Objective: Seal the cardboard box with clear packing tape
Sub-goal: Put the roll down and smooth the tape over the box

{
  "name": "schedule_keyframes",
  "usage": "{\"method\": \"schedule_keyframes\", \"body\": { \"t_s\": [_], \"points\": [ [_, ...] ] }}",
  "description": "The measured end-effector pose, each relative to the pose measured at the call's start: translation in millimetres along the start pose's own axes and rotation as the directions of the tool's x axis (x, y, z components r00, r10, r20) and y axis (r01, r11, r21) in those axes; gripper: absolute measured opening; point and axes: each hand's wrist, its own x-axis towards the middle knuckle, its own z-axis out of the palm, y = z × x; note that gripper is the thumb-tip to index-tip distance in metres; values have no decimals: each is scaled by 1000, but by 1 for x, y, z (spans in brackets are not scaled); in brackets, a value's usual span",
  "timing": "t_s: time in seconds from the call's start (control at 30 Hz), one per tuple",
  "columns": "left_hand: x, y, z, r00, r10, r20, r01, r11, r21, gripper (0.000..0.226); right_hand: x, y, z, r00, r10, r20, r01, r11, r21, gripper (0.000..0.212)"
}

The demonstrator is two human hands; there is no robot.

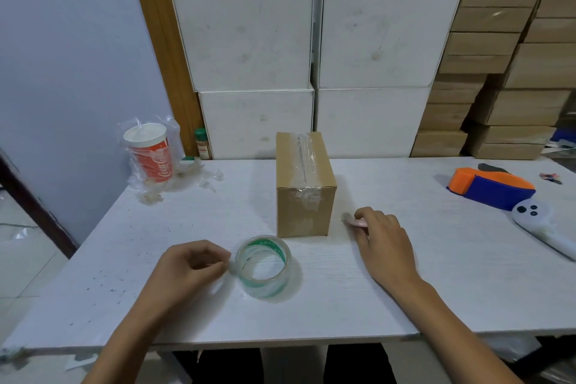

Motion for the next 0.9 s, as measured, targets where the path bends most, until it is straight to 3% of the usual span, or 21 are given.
{"method": "schedule_keyframes", "body": {
  "t_s": [0.1,0.2,0.43,0.57,0.67,0.8,0.9],
  "points": [
    [-2,-3,-7,999,51,6,-51,991,125,27,-1,-1,0,1000,-7,4,7,1000,-29,11],
    [-4,-5,-9,996,92,13,-93,985,144,48,-2,-3,-2,1000,-11,14,12,999,-36,15],
    [4,-8,-19,992,115,58,-126,958,258,44,-5,-4,-7,999,1,38,-1,1000,5,16],
    [11,3,-34,983,115,144,-153,944,294,53,-6,-6,-14,992,47,115,-55,996,65,35],
    [18,25,-42,967,166,194,-219,930,296,57,-3,-14,-29,992,82,93,-96,981,167,50],
    [31,75,-20,924,363,120,-381,898,220,42,6,-44,-57,999,-36,-36,47,923,381,50],
    [45,106,13,844,534,46,-527,812,251,40,15,-67,-66,977,-193,-87,212,886,413,44]
  ]
}}
